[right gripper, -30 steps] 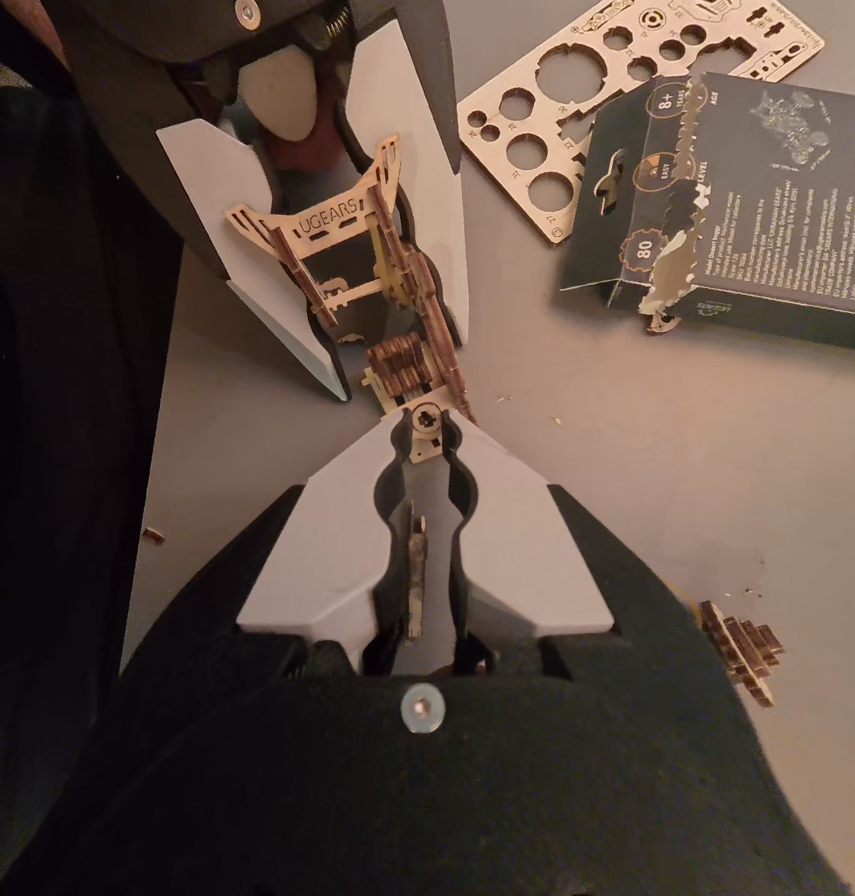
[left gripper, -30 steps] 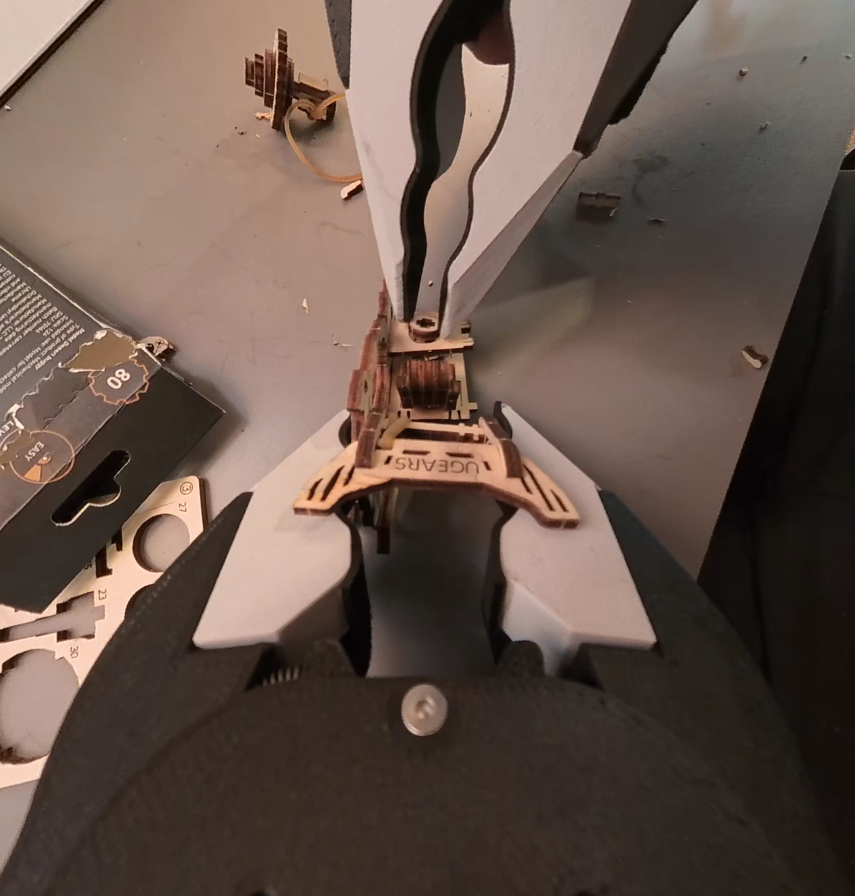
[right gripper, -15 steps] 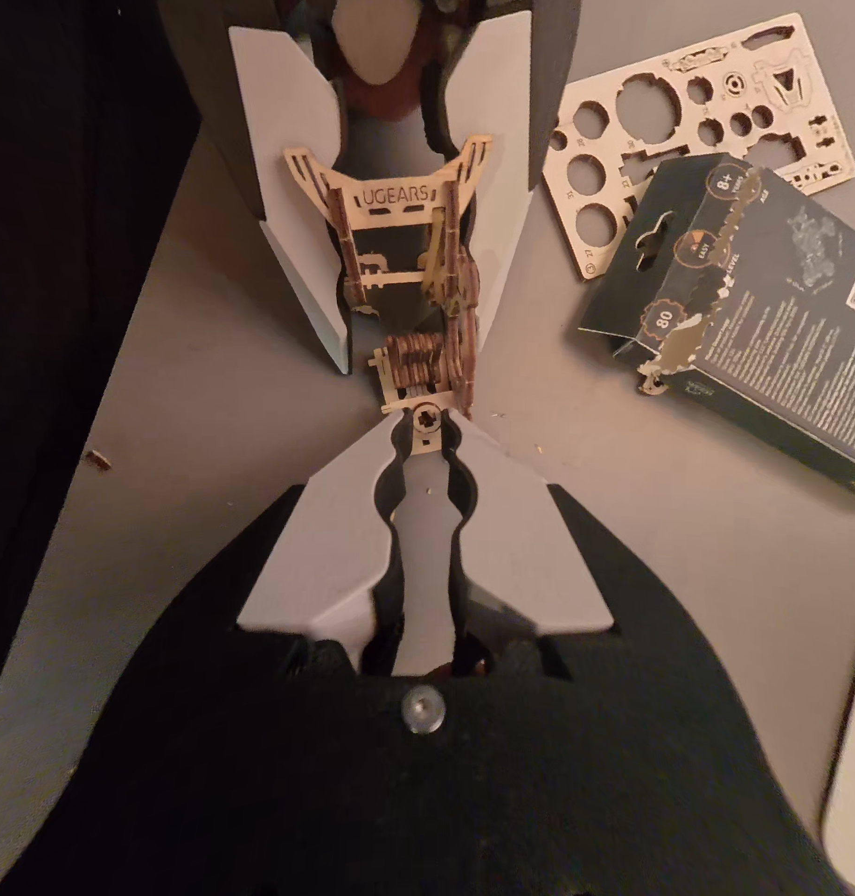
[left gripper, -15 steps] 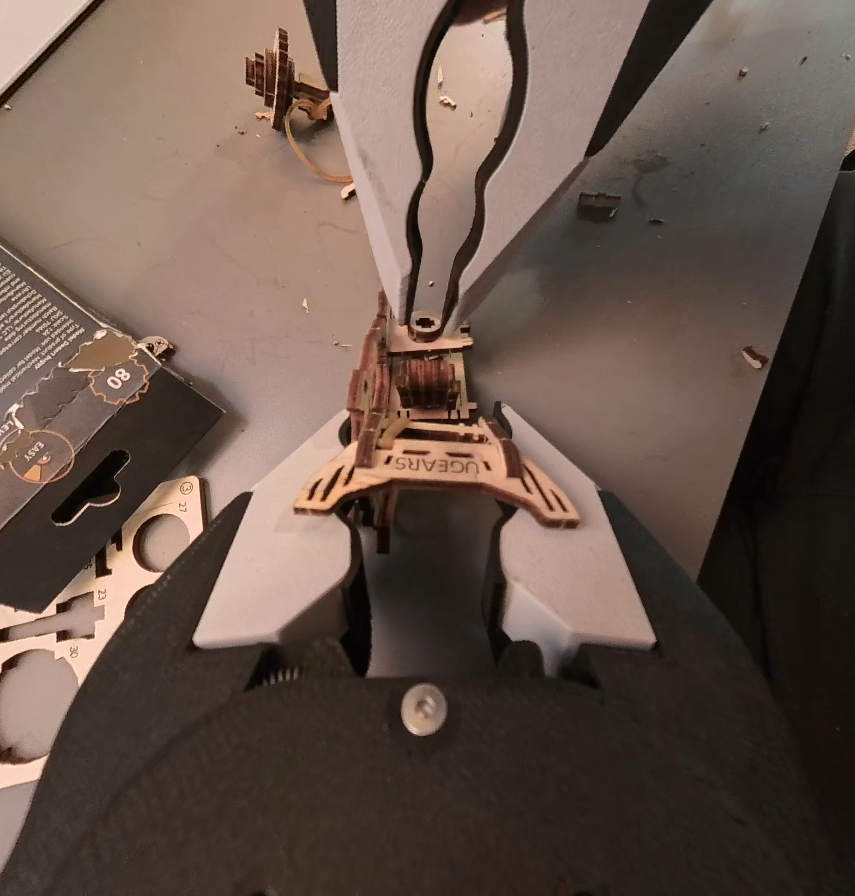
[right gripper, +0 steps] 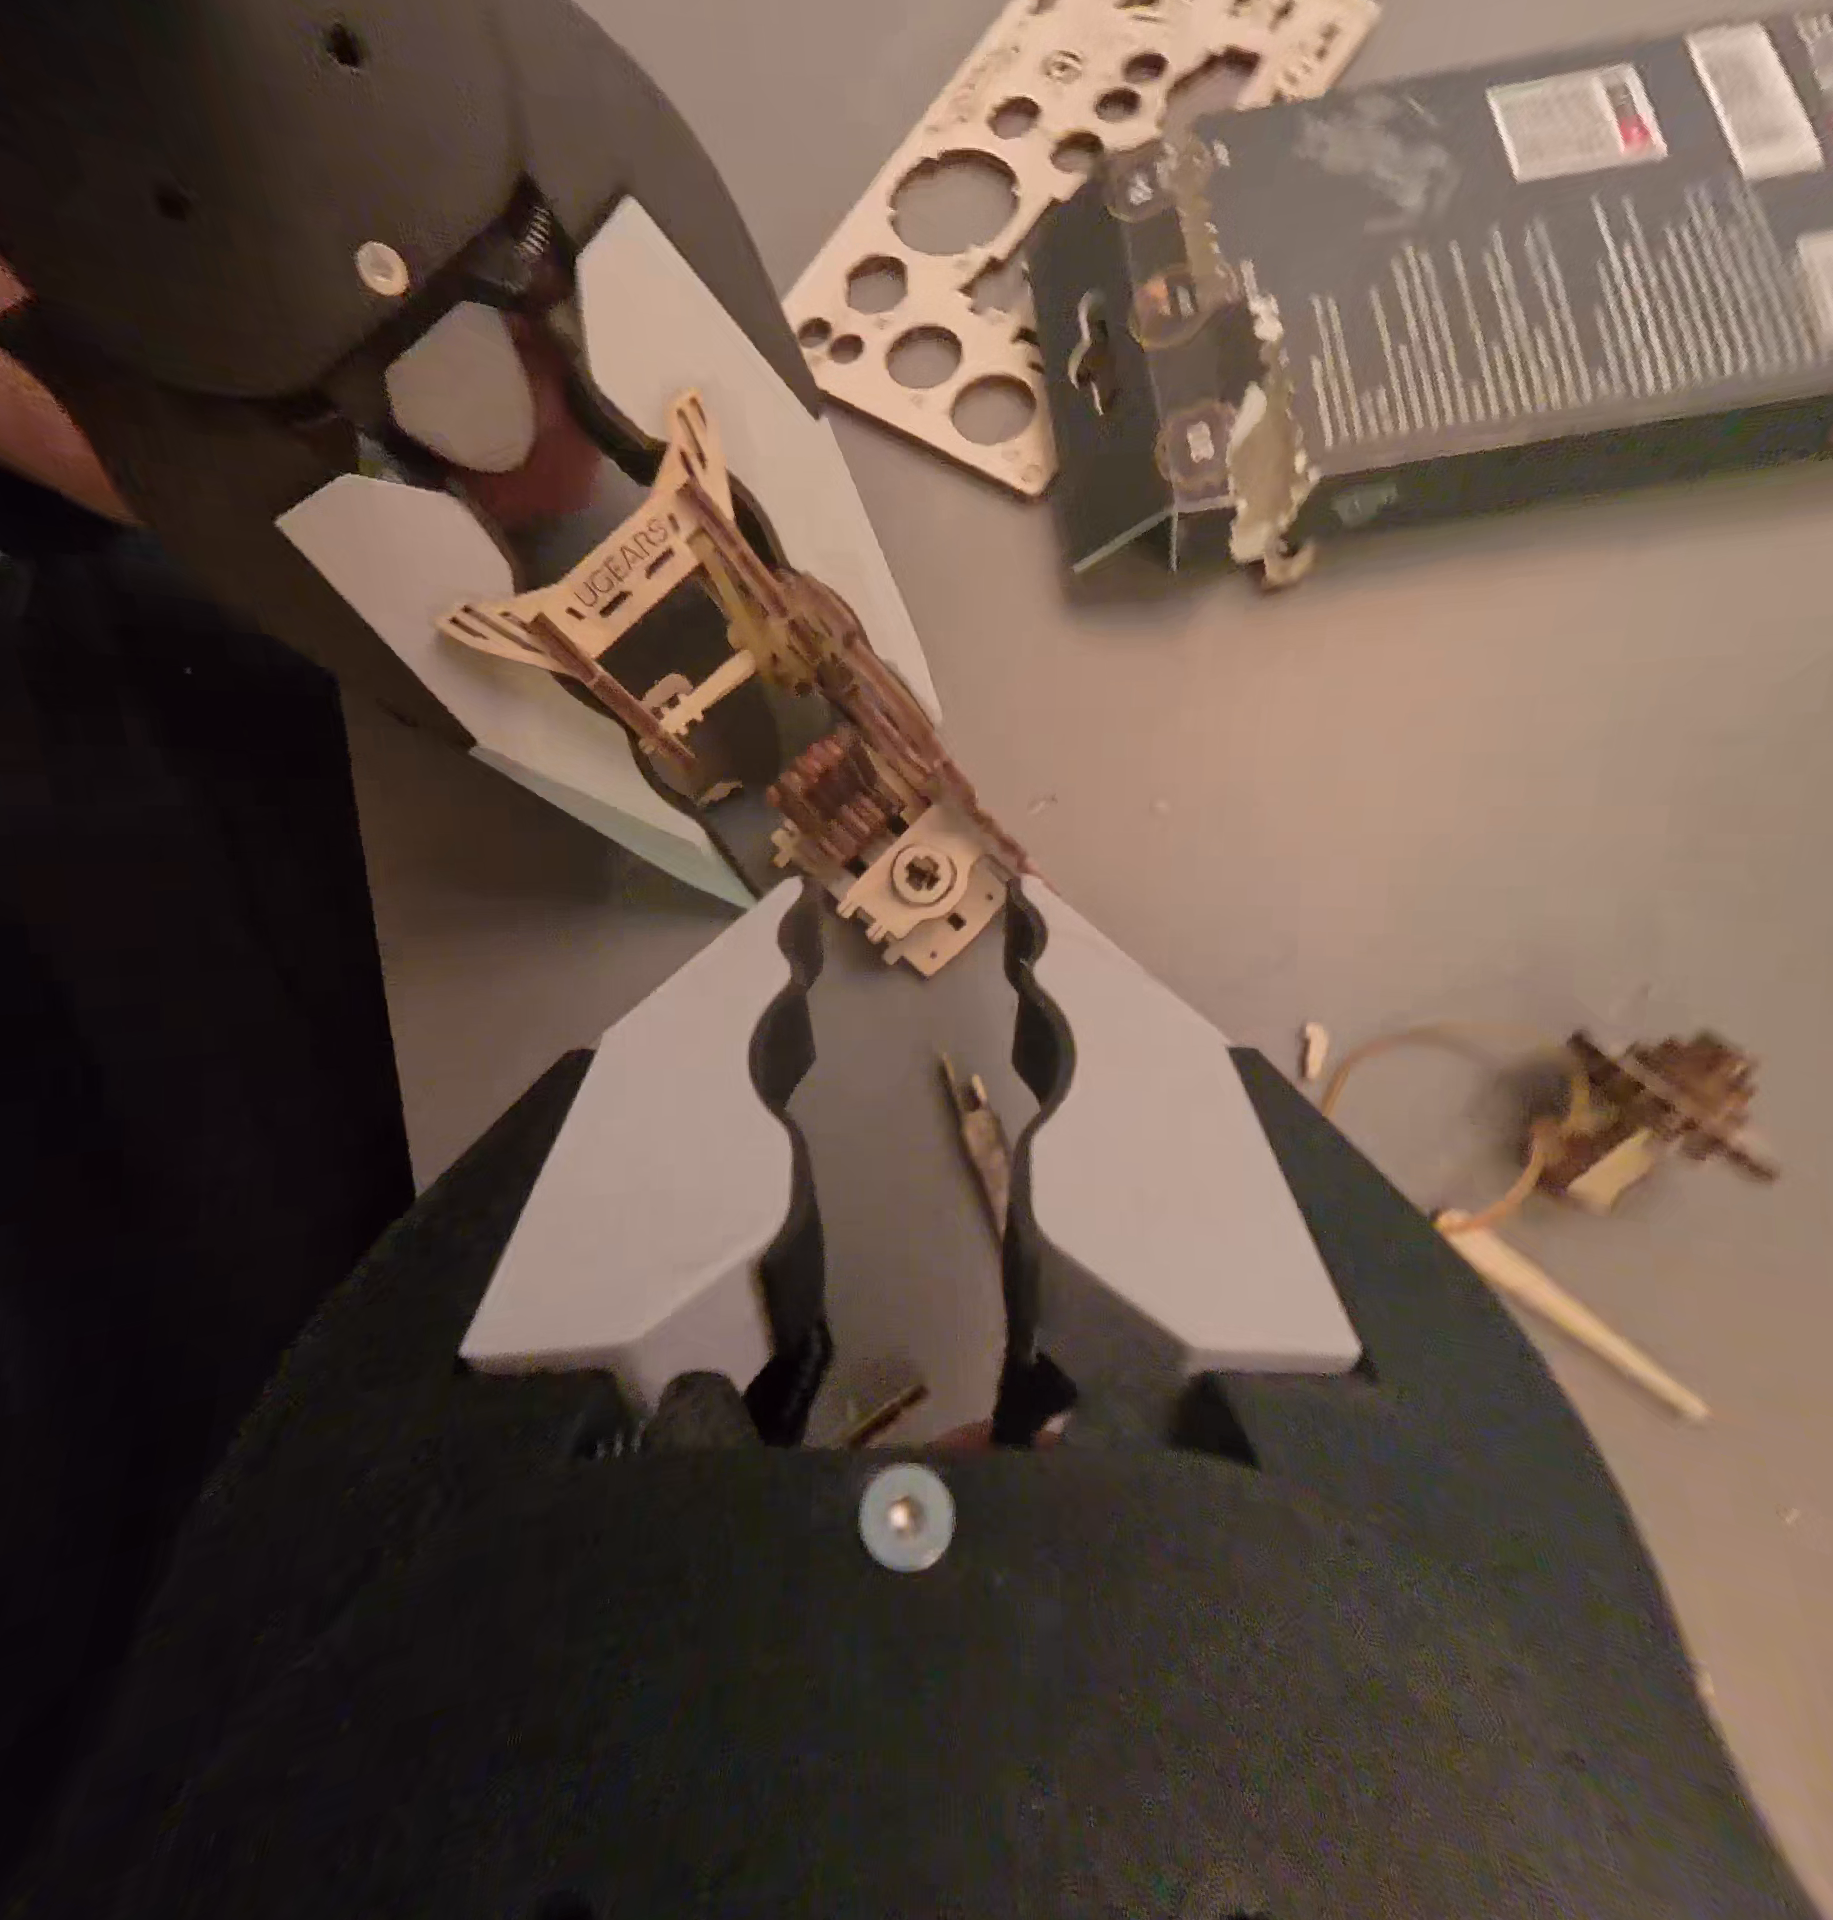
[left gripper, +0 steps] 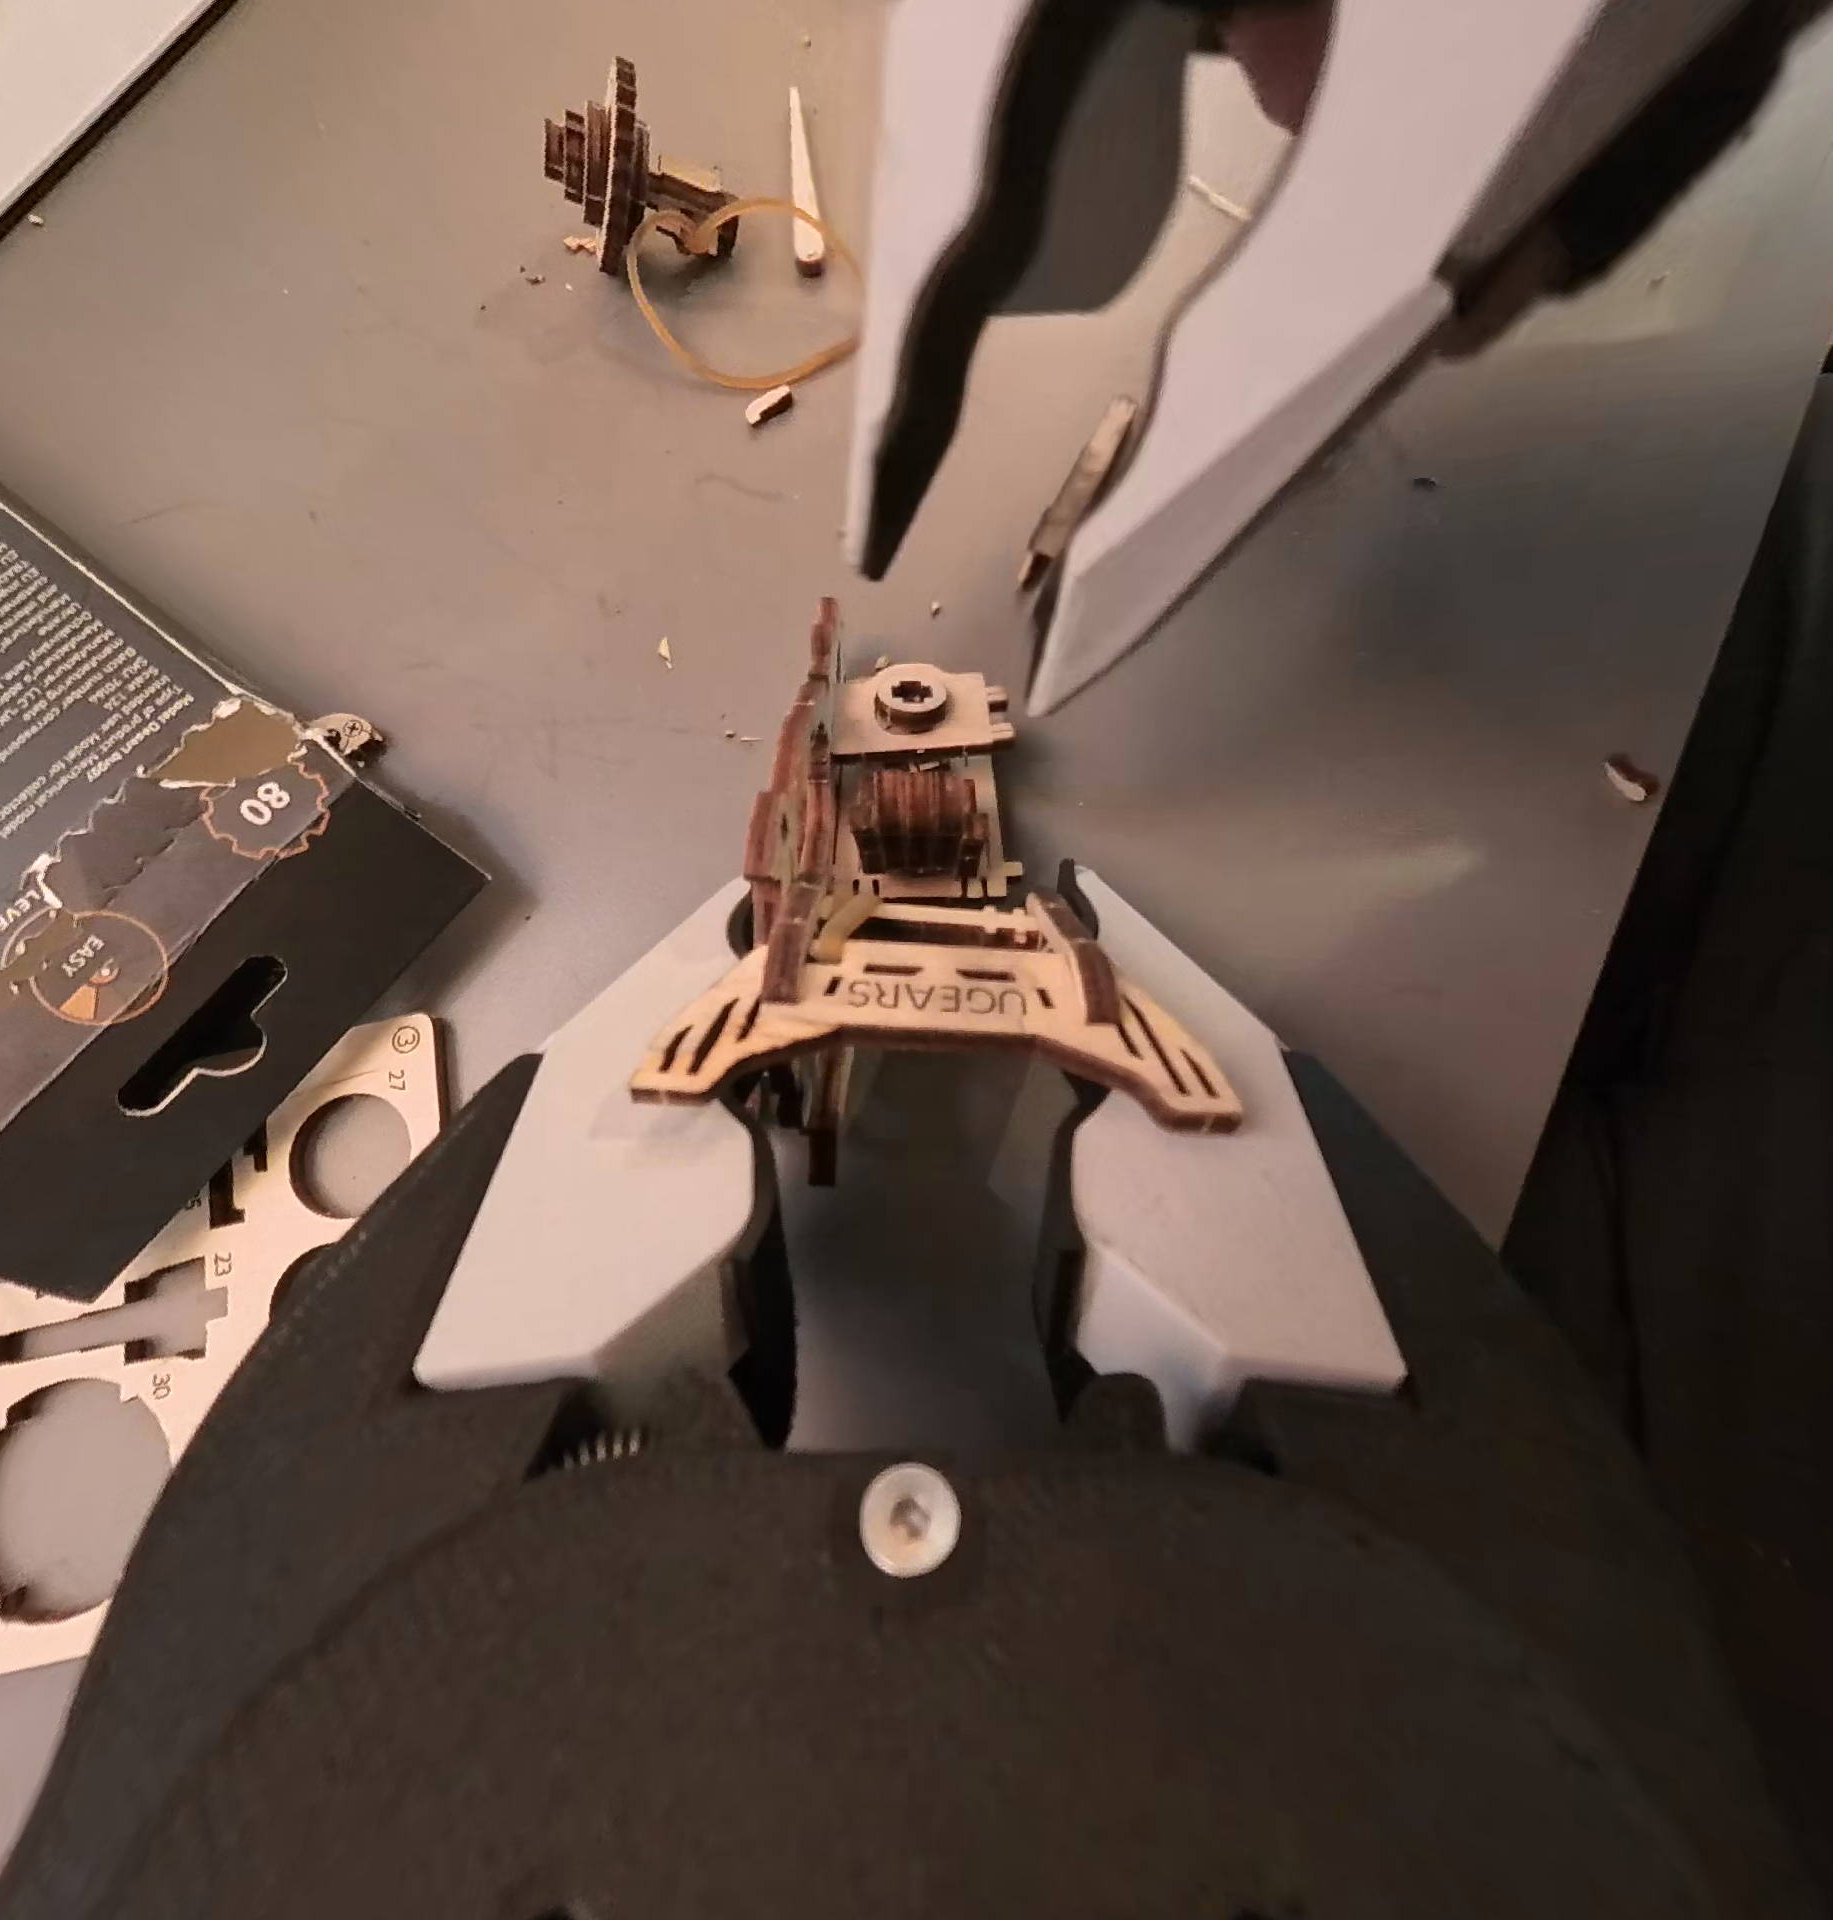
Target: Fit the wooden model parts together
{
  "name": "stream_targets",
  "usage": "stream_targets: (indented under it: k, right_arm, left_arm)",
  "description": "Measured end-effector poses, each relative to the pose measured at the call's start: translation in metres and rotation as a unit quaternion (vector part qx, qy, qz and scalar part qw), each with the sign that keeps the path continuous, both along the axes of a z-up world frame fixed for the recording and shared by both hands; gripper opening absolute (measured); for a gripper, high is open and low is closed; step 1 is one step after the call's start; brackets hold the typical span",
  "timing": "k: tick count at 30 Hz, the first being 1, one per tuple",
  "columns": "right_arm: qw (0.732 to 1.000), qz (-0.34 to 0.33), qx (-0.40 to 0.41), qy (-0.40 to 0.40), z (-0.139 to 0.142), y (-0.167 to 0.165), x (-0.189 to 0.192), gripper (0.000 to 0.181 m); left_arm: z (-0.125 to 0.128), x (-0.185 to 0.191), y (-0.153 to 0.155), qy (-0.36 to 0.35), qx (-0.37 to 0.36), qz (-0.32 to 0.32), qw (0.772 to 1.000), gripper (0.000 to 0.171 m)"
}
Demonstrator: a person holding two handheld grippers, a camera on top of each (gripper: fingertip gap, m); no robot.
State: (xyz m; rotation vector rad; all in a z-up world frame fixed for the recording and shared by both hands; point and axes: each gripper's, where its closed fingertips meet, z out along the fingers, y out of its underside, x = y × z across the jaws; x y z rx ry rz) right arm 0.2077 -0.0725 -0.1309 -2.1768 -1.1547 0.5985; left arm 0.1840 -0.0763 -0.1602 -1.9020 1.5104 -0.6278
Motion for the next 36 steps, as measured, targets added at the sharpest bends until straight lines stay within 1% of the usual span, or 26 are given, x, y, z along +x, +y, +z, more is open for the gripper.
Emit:
stream_targets:
  k: [2, 4, 6, 9, 11, 18, 20, 22, 25, 27, 29, 32, 34, 36]
  right_arm:
    - [0.999, -0.035, -0.005, -0.009, -0.007, -0.002, 0.003, 0.034]
    - [0.998, -0.056, 0.002, -0.024, -0.013, -0.003, 0.004, 0.036]
    - [0.996, -0.071, 0.026, -0.043, -0.017, 0.000, 0.007, 0.034]
    - [0.995, -0.083, 0.039, -0.039, -0.018, 0.002, 0.003, 0.036]
    - [0.993, -0.088, 0.069, -0.036, -0.010, 0.007, 0.001, 0.034]
    - [0.976, -0.077, 0.175, -0.108, -0.005, 0.016, 0.002, 0.034]
    - [0.972, -0.075, 0.189, -0.114, -0.003, 0.016, 0.001, 0.035]
    - [0.973, -0.084, 0.185, -0.111, -0.002, 0.016, 0.003, 0.034]
    - [0.976, -0.102, 0.174, -0.085, 0.003, 0.017, 0.005, 0.035]
    - [0.979, -0.120, 0.154, -0.049, 0.007, 0.016, 0.006, 0.036]
    - [0.982, -0.148, 0.120, -0.008, 0.008, 0.013, 0.008, 0.036]
    - [0.978, -0.191, 0.066, 0.049, 0.008, 0.010, 0.015, 0.035]
    - [0.976, -0.193, 0.066, 0.075, 0.017, 0.009, 0.013, 0.033]
    - [0.974, -0.182, 0.082, 0.104, 0.032, 0.009, 0.006, 0.027]
  left_arm:
    - [0.000, 0.000, 0.000, 0.000, 0.000, 0.002, 1.000, 0.053]
    - [0.000, 0.000, 0.000, 0.000, -0.001, 0.003, 1.000, 0.053]
    - [0.000, 0.000, 0.000, -0.002, -0.005, 0.006, 1.000, 0.053]
    - [0.002, 0.000, 0.001, -0.009, -0.018, 0.013, 1.000, 0.052]
    - [0.004, 0.000, 0.002, -0.019, -0.025, 0.021, 0.999, 0.052]
    - [0.006, 0.001, 0.006, -0.034, -0.054, 0.042, 0.997, 0.052]
    - [0.008, 0.001, 0.006, -0.042, -0.063, 0.046, 0.996, 0.052]
    - [0.010, 0.001, 0.008, -0.052, -0.076, 0.053, 0.994, 0.052]
    - [0.015, 0.003, 0.008, -0.075, -0.099, 0.059, 0.990, 0.052]
    - [0.019, 0.003, 0.010, -0.093, -0.114, 0.066, 0.987, 0.052]
    - [0.024, 0.002, 0.013, -0.105, -0.118, 0.072, 0.985, 0.052]
    - [0.039, 0.004, 0.014, -0.146, -0.151, 0.076, 0.975, 0.052]
    - [0.053, 0.006, 0.015, -0.180, -0.174, 0.077, 0.965, 0.052]
    - [0.063, 0.007, 0.015, -0.204, -0.189, 0.077, 0.958, 0.052]
